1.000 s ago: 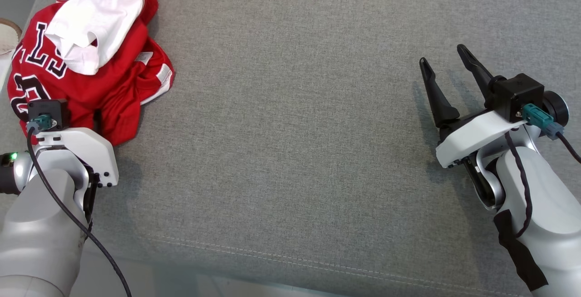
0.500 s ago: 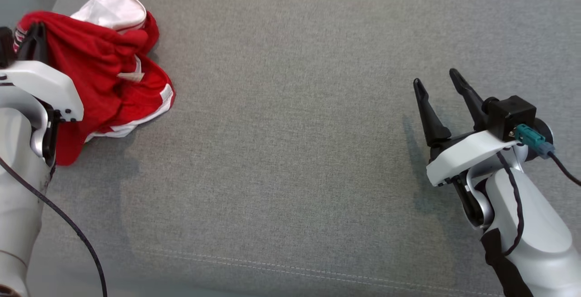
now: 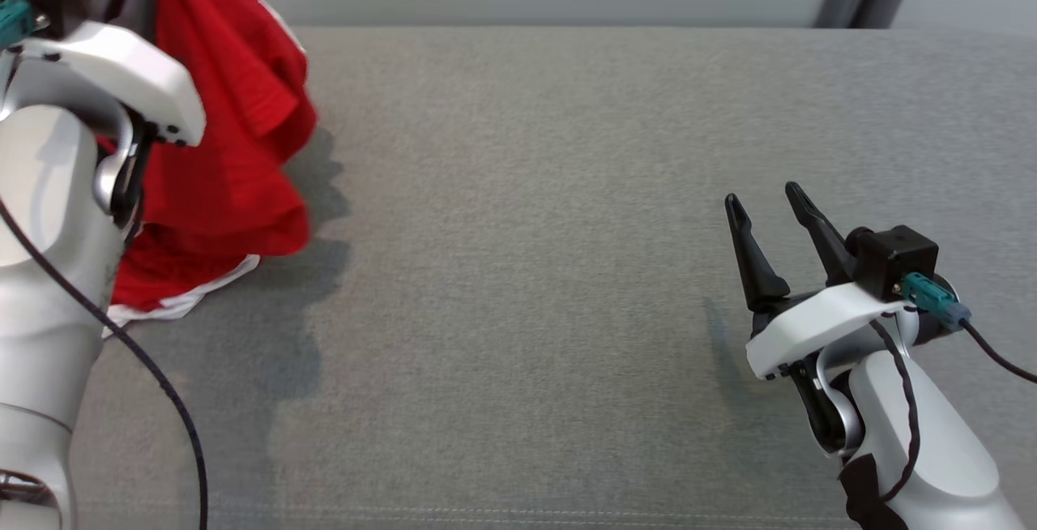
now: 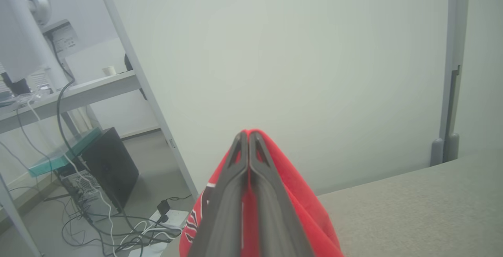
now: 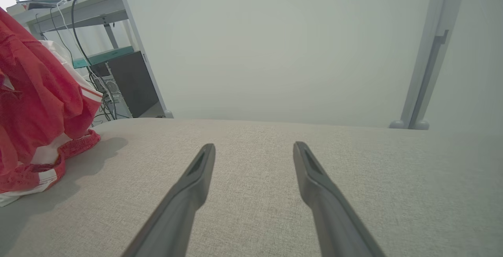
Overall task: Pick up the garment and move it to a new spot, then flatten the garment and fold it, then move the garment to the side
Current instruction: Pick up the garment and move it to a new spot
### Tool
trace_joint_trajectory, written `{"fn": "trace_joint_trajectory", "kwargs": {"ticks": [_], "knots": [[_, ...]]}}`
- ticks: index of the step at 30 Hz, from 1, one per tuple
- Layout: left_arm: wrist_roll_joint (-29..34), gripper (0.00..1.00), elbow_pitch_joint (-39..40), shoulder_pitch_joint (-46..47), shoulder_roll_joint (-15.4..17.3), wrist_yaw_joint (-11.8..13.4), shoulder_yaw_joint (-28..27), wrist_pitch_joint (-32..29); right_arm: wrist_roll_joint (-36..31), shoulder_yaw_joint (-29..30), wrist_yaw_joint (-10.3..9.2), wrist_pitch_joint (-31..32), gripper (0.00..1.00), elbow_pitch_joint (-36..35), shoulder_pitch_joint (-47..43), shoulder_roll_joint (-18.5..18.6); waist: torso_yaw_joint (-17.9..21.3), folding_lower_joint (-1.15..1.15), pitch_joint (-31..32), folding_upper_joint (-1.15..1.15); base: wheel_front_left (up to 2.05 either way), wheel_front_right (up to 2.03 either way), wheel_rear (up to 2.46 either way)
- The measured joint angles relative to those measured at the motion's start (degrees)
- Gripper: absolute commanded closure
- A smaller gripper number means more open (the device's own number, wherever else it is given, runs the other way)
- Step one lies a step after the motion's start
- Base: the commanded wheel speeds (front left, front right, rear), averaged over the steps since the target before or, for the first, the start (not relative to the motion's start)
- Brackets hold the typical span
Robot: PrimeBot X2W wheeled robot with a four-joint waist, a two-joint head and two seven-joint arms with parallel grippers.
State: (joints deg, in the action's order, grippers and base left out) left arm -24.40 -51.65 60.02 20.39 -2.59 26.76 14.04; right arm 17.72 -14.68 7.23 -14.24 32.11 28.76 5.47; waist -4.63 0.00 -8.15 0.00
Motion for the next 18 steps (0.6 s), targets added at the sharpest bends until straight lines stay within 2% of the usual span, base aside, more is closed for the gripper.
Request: {"fn": "trace_joint_trajectory", "kwargs": {"ticks": [6, 18], "knots": [[-0.9, 1.0, 4.8, 0.4, -2.0, -1.4, 1.1, -1.6, 0.0, 0.9, 0.0, 0.0, 0.0, 0.1, -2.1, -0.2, 4.1, 0.0, 3.2, 0.0, 0.0, 0.0, 0.0], [-2.8, 1.0, 9.0, -0.4, -3.2, -0.8, 1.7, -4.5, 0.1, 0.9, 0.0, 0.0, 0.0, 0.2, -3.6, -0.6, 13.5, 0.0, 5.9, 0.0, 0.0, 0.0, 0.0]]}}
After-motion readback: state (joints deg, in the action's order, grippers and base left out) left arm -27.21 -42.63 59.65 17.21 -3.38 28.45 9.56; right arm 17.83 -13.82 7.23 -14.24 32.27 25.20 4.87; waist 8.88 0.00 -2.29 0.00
